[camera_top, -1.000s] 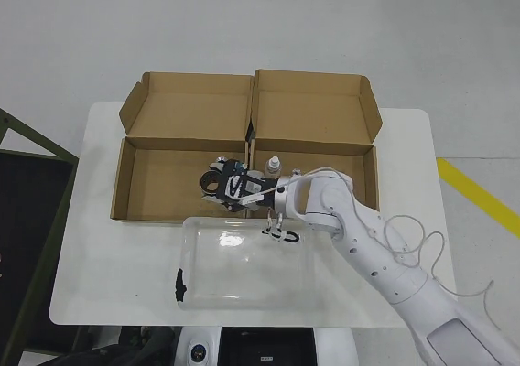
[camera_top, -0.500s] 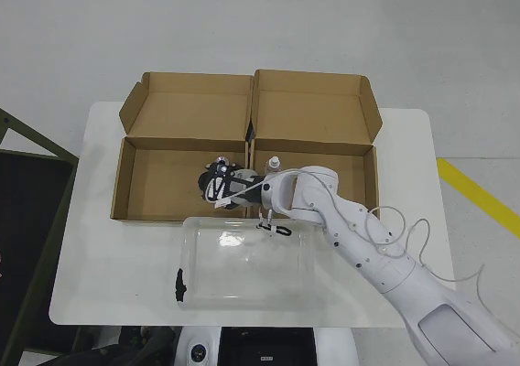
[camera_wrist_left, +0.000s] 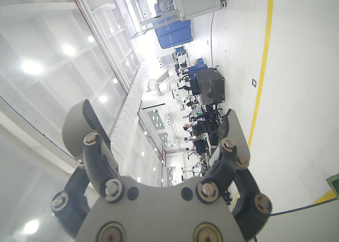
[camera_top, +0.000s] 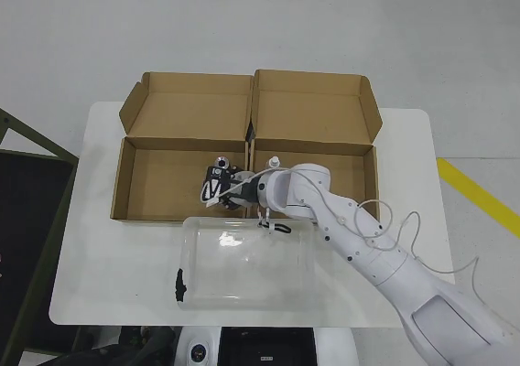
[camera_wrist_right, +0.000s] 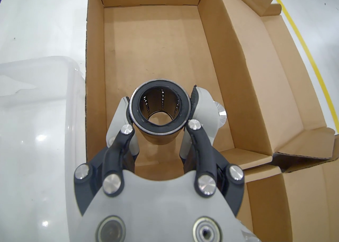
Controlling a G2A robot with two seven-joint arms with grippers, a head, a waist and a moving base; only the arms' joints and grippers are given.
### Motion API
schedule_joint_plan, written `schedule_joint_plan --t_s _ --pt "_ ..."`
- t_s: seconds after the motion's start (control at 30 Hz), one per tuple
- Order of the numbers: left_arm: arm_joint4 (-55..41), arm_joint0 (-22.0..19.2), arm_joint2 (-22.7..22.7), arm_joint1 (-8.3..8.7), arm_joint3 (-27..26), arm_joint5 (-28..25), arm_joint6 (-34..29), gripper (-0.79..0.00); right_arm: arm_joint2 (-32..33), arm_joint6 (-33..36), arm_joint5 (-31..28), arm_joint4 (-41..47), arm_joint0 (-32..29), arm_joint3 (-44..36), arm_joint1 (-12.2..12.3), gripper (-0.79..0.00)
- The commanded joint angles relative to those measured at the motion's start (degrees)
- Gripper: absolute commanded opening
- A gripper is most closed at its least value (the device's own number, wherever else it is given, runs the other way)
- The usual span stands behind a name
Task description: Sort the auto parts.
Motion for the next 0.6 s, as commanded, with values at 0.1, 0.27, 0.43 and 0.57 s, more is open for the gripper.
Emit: schedule_joint_plan --t_s 0.1,0.27,0.43,0.57 --pt "0.0 0.0 0.0 0.00 0.0 0.0 0.0 0.000 -0.4 0.1 0.2 -0.6 0.4 1.4 -0.5 -0.779" --pt "0.0 0.0 0.0 0.00 0.0 0.0 0.0 0.000 -0.7 -0.2 0.3 -1.2 0.5 2.5 -0.9 -0.683" --pt "0.0 0.0 0.0 0.00 0.0 0.0 0.0 0.000 -0.7 -0.3 0.5 -1.9 0.4 3.5 -1.1 -0.634" --pt "0.0 0.0 0.0 0.00 0.0 0.0 0.0 0.000 -0.6 -0.2 0.3 -2.4 0.5 4.0 -1.3 -0.582"
